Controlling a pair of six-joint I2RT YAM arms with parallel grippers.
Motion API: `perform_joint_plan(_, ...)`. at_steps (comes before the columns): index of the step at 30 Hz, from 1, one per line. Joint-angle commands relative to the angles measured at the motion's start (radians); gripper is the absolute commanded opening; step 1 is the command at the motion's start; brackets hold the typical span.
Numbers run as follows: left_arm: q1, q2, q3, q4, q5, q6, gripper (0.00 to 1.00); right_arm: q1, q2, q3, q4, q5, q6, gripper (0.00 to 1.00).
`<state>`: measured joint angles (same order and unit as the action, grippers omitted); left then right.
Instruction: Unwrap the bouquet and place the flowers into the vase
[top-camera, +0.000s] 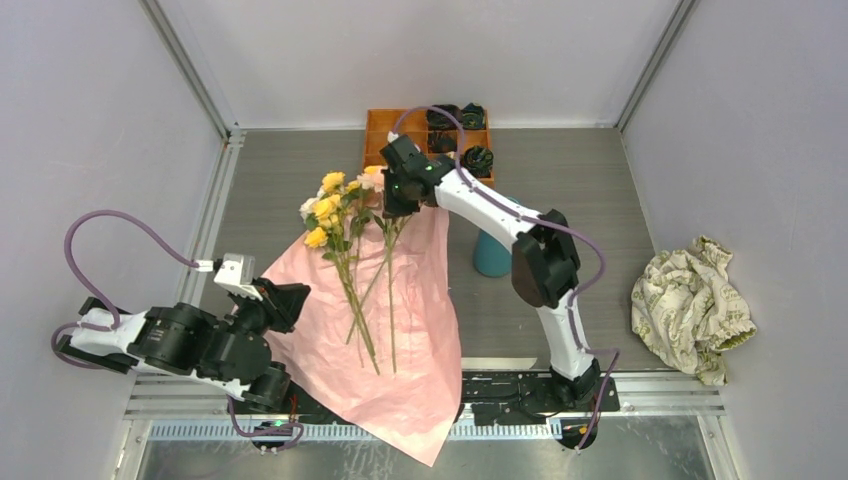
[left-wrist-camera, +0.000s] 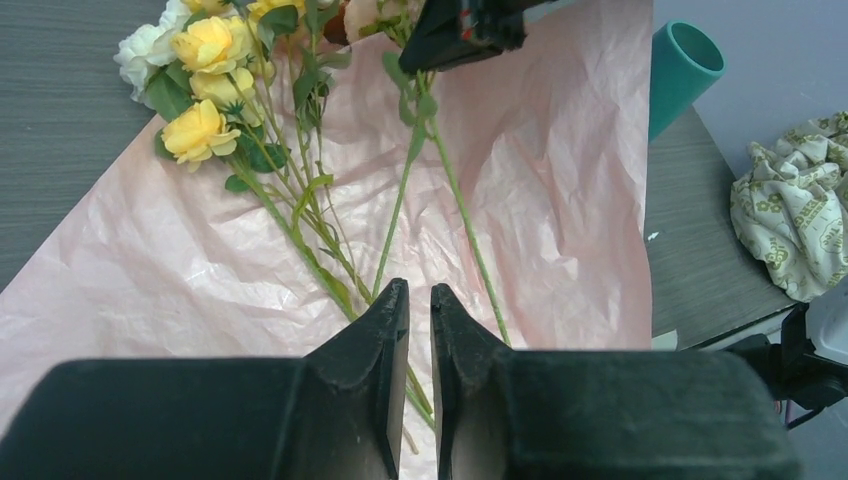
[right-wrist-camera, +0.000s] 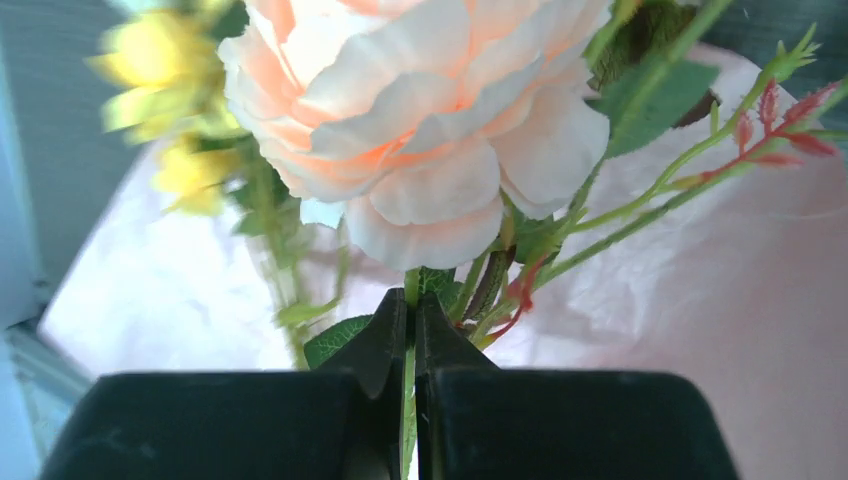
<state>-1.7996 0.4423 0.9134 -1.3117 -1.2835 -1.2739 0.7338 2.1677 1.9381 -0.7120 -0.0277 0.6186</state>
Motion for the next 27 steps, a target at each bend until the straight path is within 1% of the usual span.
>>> perform_joint_plan(1,-0.001,0.020,0.022,0.039,-0.060,-0.007,0.16,0.060,-0.263,0.016,0.059,-0.031,-0.078,0.01)
perform_joint_plan(7,-0.001,0.032,0.019,0.075,-0.068,0.021,0.18,0.083,-0.511,0.010,0.054,-0.018,-0.160,0.01)
perform_joint_plan(13,0.000,0.054,0.022,0.100,-0.072,0.040,0.19,0.084,-0.676,0.011,0.031,0.043,-0.263,0.01)
perform_joint_plan(18,-0.001,0.074,0.024,0.136,-0.074,0.070,0.20,0.084,-0.809,-0.067,0.090,0.205,-0.390,0.01)
perform_joint_plan(21,-0.001,0.088,0.025,0.156,-0.076,0.090,0.20,0.084,-0.876,-0.119,0.180,0.332,-0.482,0.01)
perform_joint_plan(27,-0.001,0.114,0.034,0.169,-0.082,0.110,0.21,0.083,-0.949,-0.098,0.294,0.485,-0.653,0.01)
